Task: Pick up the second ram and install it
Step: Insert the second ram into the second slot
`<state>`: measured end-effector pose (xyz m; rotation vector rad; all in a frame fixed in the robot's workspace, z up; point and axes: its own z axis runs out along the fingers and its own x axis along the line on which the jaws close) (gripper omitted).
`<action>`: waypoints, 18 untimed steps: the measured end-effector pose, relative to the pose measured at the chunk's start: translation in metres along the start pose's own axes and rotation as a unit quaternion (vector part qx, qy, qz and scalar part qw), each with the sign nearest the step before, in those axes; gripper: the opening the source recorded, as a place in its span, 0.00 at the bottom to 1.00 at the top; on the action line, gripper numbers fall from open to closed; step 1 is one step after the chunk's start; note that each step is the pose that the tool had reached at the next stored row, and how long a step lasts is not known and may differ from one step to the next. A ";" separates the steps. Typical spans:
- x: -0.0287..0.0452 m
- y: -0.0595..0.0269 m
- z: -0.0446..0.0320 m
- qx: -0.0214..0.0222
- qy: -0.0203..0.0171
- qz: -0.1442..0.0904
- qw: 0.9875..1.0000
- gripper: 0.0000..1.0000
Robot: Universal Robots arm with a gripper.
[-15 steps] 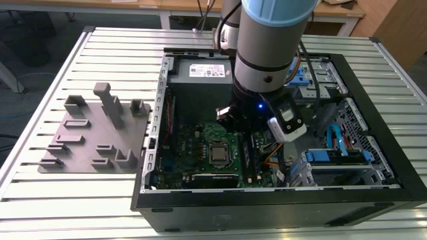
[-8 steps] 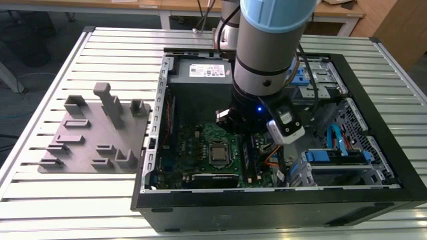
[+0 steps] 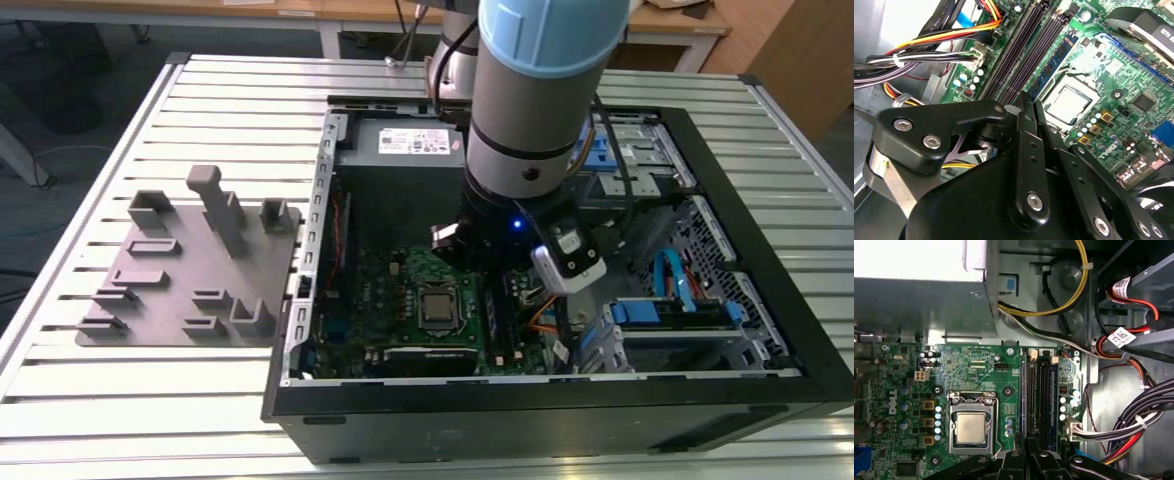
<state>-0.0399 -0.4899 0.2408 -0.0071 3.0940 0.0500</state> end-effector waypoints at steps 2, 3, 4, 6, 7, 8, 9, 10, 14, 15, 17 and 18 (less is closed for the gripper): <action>0.0001 -0.0001 0.0015 0.000 0.000 0.000 1.000 0.11; 0.0001 -0.0001 0.0022 0.000 0.000 0.000 1.000 0.11; 0.0002 -0.0001 0.0030 0.000 0.000 0.000 1.000 0.11; 0.0002 -0.0002 0.0045 0.000 0.000 0.000 1.000 0.11; 0.0003 -0.0002 0.0052 0.000 0.000 0.000 1.000 0.11; 0.0003 -0.0002 0.0059 0.000 0.000 0.000 1.000 0.11; 0.0003 -0.0002 0.0066 0.000 0.000 0.000 1.000 0.11; 0.0003 -0.0002 0.0074 0.000 0.000 0.000 1.000 0.11; 0.0005 -0.0003 0.0104 0.000 0.000 0.000 1.000 0.11; 0.0005 -0.0004 0.0110 0.000 0.000 0.000 1.000 0.11; 0.0006 -0.0005 0.0122 0.000 0.000 0.000 1.000 0.11; 0.0006 -0.0005 0.0129 0.000 0.000 0.000 1.000 0.11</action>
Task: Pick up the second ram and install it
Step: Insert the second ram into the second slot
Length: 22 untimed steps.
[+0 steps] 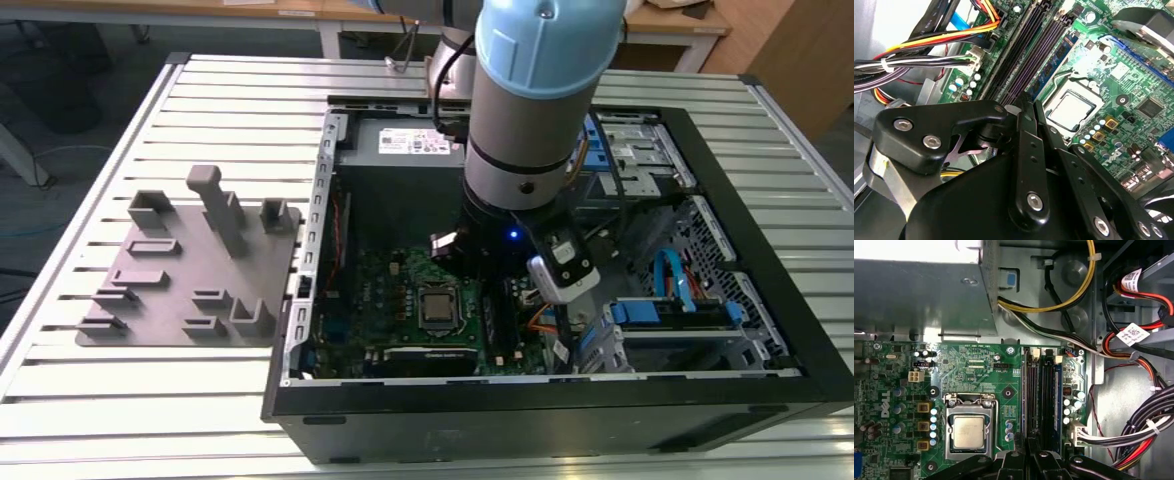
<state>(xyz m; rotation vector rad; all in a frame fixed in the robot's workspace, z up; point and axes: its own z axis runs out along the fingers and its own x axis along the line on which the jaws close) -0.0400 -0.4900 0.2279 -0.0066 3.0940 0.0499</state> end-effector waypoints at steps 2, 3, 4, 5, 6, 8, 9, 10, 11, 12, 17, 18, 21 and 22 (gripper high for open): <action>0.0001 -0.0001 0.0009 0.000 0.000 0.000 1.000 0.11; 0.0001 -0.0002 0.0014 0.000 0.000 0.000 1.000 0.11; -0.0001 -0.0002 0.0020 0.000 0.000 0.000 1.000 0.11; -0.0006 -0.0002 0.0025 0.000 0.000 0.000 1.000 0.11; -0.0013 -0.0003 0.0031 0.000 0.000 0.000 1.000 0.11; -0.0026 -0.0003 0.0041 0.000 0.000 0.000 1.000 0.11; -0.0032 -0.0003 0.0045 0.000 0.000 0.000 1.000 0.11; -0.0037 -0.0003 0.0049 0.000 0.000 0.000 1.000 0.11; -0.0042 -0.0003 0.0053 0.000 0.000 0.000 1.000 0.11; -0.0047 -0.0004 0.0056 0.000 0.000 0.000 1.000 0.11; -0.0057 -0.0004 0.0068 0.001 0.000 0.001 1.000 0.11; -0.0058 -0.0005 0.0069 0.002 0.000 0.002 1.000 0.11; -0.0059 -0.0007 0.0071 0.003 0.000 0.004 1.000 0.11; -0.0065 -0.0007 0.0073 0.003 0.000 0.004 1.000 0.11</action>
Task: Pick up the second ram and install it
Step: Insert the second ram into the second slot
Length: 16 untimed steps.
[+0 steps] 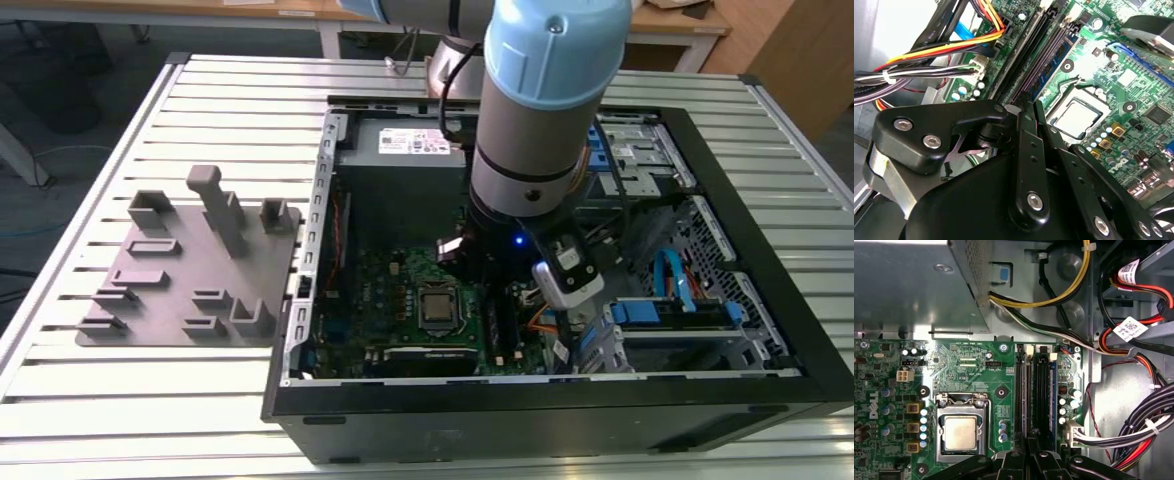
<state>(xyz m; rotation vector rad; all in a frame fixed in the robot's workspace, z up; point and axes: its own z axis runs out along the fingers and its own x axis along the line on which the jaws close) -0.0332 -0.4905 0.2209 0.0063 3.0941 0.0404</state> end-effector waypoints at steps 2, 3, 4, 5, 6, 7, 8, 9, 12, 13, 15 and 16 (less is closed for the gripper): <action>-0.0011 0.0000 0.0004 0.000 0.000 0.000 1.000 0.11; -0.0014 0.0000 0.0005 0.000 0.000 0.000 1.000 0.11; -0.0016 0.0000 0.0007 0.001 0.000 0.000 1.000 0.11; -0.0016 0.0000 0.0009 0.001 0.000 0.000 1.000 0.11; -0.0017 0.0000 0.0010 0.003 0.000 0.000 1.000 0.11; -0.0018 0.0000 0.0010 0.006 0.000 0.000 1.000 0.11; -0.0018 0.0001 0.0010 0.007 0.000 0.000 1.000 0.11; -0.0018 0.0001 0.0010 0.007 0.000 0.000 1.000 0.11; -0.0018 0.0001 0.0003 0.008 0.000 0.000 1.000 0.11; -0.0018 0.0002 0.0000 0.008 0.000 0.000 1.000 0.11; -0.0018 0.0002 -0.0001 0.007 0.000 0.000 1.000 0.11; -0.0020 0.0002 -0.0003 0.007 0.000 0.000 1.000 0.11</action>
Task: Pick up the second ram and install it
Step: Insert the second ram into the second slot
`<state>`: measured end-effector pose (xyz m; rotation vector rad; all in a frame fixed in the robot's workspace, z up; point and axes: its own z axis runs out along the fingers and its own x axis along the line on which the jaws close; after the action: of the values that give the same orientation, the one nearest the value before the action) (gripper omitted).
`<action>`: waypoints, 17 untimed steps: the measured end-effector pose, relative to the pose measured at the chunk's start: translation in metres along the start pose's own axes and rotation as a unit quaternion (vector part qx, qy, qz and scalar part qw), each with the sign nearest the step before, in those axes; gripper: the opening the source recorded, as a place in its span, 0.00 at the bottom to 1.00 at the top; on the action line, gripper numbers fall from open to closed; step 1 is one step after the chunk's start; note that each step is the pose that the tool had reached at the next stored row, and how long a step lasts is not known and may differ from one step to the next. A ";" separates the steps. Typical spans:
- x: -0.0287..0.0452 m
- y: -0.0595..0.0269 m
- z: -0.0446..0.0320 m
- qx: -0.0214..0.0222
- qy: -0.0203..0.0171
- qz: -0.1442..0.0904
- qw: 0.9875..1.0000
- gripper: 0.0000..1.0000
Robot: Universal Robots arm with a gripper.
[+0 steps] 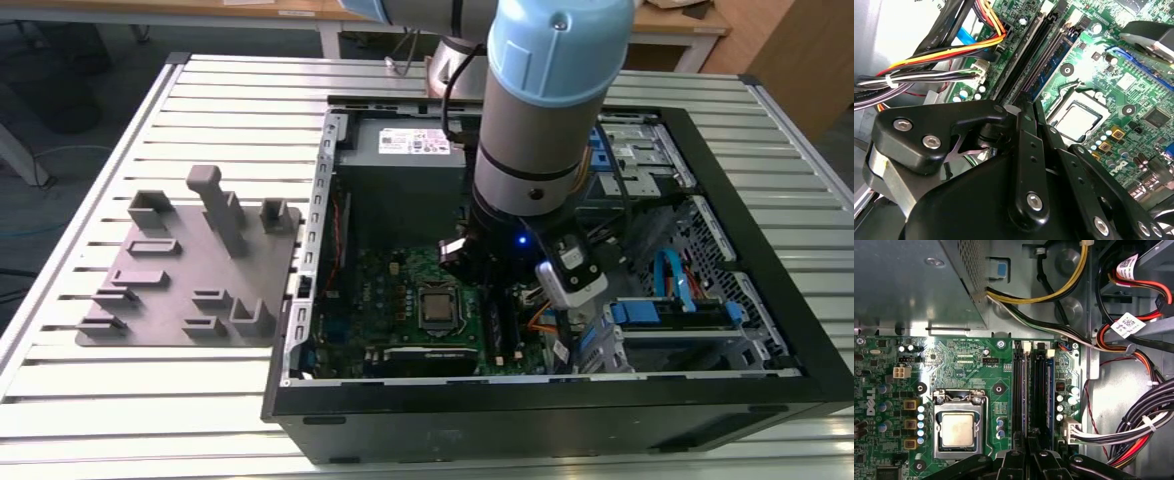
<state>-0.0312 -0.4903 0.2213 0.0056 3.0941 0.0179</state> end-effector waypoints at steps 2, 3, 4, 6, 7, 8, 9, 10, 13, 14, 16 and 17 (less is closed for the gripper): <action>-0.0003 0.0000 -0.0006 0.000 0.000 0.000 1.000 0.11; -0.0006 0.0000 -0.0006 0.000 0.000 -0.001 1.000 0.11; -0.0013 0.0000 -0.0006 0.000 0.000 -0.002 1.000 0.11; -0.0025 0.0000 -0.0005 -0.001 0.000 -0.009 1.000 0.11; -0.0026 0.0000 -0.0005 -0.001 0.000 -0.012 1.000 0.11; -0.0026 0.0000 -0.0004 -0.002 0.000 -0.013 1.000 0.11; -0.0026 0.0000 0.0000 -0.002 0.000 -0.013 1.000 0.11; -0.0023 0.0000 0.0001 -0.002 0.000 -0.012 1.000 0.11; -0.0021 -0.0001 0.0005 -0.002 0.000 -0.004 1.000 0.11; -0.0021 -0.0001 0.0006 -0.002 0.000 -0.002 1.000 0.11; -0.0020 -0.0005 0.0008 -0.002 0.000 -0.002 1.000 0.11; -0.0019 -0.0008 0.0008 -0.002 0.000 -0.002 1.000 0.11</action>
<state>-0.0292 -0.4911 0.2206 -0.0014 3.0941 0.0245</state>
